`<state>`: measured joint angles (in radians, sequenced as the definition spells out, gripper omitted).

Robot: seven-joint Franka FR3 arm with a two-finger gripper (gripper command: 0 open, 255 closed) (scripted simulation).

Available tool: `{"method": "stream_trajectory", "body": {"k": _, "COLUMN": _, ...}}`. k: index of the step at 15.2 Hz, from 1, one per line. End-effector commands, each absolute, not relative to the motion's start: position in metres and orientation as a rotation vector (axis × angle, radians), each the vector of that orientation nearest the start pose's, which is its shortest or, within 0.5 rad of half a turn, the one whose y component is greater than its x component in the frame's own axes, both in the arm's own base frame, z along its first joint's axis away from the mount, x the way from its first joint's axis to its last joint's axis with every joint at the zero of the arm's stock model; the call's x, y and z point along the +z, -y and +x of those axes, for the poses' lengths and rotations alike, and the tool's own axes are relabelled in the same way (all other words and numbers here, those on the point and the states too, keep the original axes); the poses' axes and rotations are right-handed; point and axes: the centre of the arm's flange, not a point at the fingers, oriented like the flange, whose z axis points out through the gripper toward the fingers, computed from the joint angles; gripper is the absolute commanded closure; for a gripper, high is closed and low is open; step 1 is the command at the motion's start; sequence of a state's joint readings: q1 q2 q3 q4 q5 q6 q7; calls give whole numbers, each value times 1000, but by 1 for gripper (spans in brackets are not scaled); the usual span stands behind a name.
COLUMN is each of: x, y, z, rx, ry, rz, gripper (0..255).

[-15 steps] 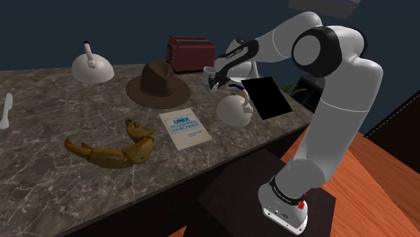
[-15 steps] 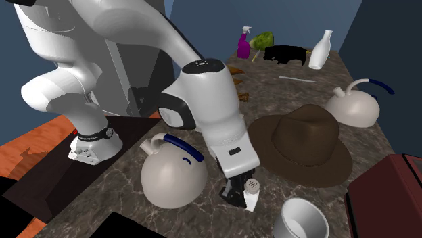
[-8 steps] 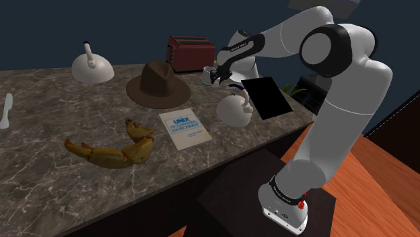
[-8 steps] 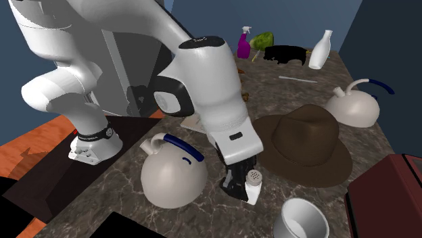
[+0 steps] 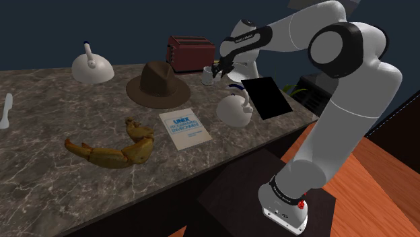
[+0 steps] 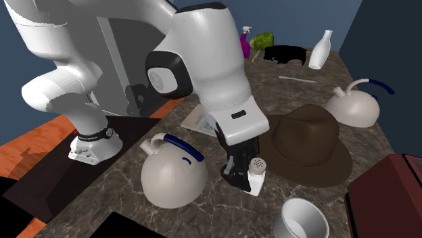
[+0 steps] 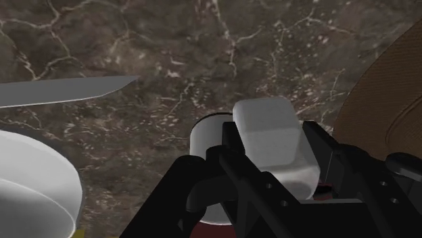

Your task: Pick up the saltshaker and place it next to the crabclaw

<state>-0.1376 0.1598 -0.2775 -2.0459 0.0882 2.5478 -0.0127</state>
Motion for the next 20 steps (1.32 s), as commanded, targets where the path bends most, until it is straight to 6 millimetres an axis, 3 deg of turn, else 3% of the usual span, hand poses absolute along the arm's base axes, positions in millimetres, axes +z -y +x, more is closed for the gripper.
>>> {"method": "stream_trajectory", "body": {"k": 1, "x": 413, "y": 242, "z": 558, "rx": -549, "ry": -712, "rz": -3068, "gripper": 255}}
{"method": "stream_trajectory", "body": {"k": 16, "x": 489, "y": 241, "z": 558, "rx": -549, "ry": -712, "rz": -3068, "gripper": 255}}
{"method": "stream_trajectory", "body": {"k": 20, "x": 489, "y": 189, "z": 552, "rx": -549, "ry": -712, "rz": -3068, "gripper": 255}}
